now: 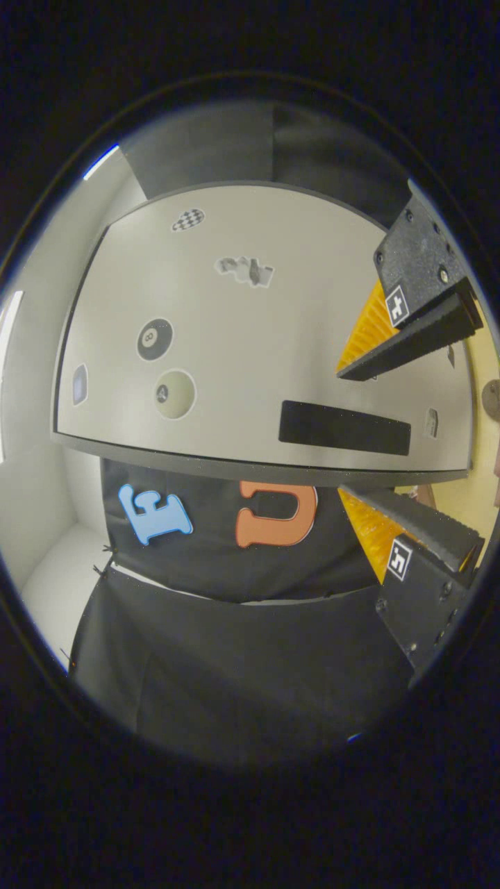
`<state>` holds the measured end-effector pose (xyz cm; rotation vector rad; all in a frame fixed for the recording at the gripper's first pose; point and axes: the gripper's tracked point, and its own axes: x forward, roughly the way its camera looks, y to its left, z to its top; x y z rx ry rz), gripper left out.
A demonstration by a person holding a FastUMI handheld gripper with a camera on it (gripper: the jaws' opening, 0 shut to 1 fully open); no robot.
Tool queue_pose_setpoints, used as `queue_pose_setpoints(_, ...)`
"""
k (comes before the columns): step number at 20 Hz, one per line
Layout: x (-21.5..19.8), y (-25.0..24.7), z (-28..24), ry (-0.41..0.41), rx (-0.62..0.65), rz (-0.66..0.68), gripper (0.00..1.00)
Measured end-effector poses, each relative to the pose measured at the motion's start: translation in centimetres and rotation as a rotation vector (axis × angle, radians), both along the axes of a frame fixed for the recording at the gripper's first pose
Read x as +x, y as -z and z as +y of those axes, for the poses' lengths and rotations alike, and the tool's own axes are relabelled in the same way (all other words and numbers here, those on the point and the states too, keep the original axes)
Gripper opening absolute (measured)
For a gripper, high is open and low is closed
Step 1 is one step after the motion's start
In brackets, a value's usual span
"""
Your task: Open the shoe cabinet door, grab the shoes and put them into the shoe cabinet, then close the shoe cabinet door.
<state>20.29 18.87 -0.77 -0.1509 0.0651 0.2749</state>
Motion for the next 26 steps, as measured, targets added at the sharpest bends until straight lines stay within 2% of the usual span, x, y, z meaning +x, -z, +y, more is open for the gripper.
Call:
queue_pose_setpoints(1, 0.7, 0.2, 0.1, 0.009, 0.011, 0.003, 0.92)
queue_pose_setpoints(3, 1.8, 0.6, -0.1, 0.035, 0.002, 0.010, 0.73)
queue_pose_setpoints(6, 2.5, 1.0, 0.2, 0.005, 0.018, 0.027, 0.43)
queue_pose_setpoints(8, 2.4, 1.1, 0.0, -0.012, 0.037, 0.046, 0.37)
queue_pose_setpoints(10, 2.2, 1.3, -0.1, -0.027, 0.073, 0.080, 0.34)
queue_pose_setpoints(12, 1.5, 1.3, -0.5, -0.003, 0.106, 0.093, 0.34)
queue_pose_setpoints(17, -1.8, 0.9, -1.5, 0.030, 0.127, 0.104, 0.33)
queue_pose_setpoints(19, -2.4, 0.9, -2.3, 0.031, 0.091, 0.103, 0.33)
queue_pose_setpoints(26, -5.6, 0.7, -4.0, -0.089, 0.098, 0.149, 0.32)
